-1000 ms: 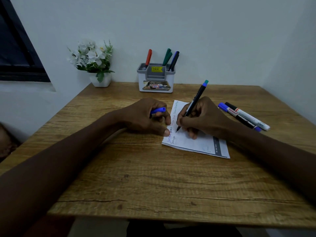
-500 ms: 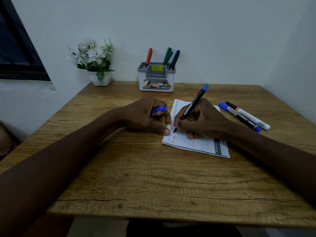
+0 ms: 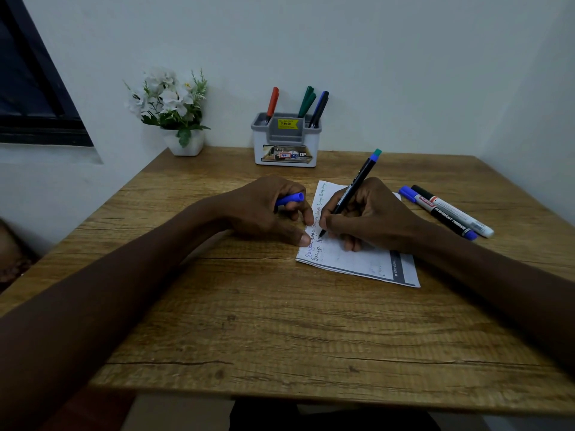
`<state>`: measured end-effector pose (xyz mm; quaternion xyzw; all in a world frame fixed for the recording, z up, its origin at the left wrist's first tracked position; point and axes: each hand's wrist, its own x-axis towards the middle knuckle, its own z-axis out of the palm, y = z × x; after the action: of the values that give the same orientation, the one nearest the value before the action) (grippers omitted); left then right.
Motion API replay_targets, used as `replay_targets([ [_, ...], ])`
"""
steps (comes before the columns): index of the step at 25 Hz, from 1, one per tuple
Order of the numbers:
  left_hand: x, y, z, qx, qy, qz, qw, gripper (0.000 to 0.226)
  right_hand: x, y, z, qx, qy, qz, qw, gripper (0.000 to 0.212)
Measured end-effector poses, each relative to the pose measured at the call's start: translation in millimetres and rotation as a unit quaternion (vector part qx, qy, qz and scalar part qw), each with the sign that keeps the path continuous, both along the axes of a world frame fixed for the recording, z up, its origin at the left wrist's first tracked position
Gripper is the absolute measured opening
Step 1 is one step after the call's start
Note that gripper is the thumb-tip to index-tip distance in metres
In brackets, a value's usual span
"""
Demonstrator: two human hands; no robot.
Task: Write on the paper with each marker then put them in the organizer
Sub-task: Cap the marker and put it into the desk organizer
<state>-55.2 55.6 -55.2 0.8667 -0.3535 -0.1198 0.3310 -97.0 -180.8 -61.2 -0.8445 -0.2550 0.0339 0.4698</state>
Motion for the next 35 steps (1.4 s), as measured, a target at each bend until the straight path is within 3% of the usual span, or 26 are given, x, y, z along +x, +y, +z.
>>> replay_targets([
  [35, 2.2, -0.1, -0.3, 0.007, -0.012, -0.02, 1.0, 0.027, 4.8, 3.6, -1.6, 0.002, 0.021, -0.065, 0.998, 0.013],
])
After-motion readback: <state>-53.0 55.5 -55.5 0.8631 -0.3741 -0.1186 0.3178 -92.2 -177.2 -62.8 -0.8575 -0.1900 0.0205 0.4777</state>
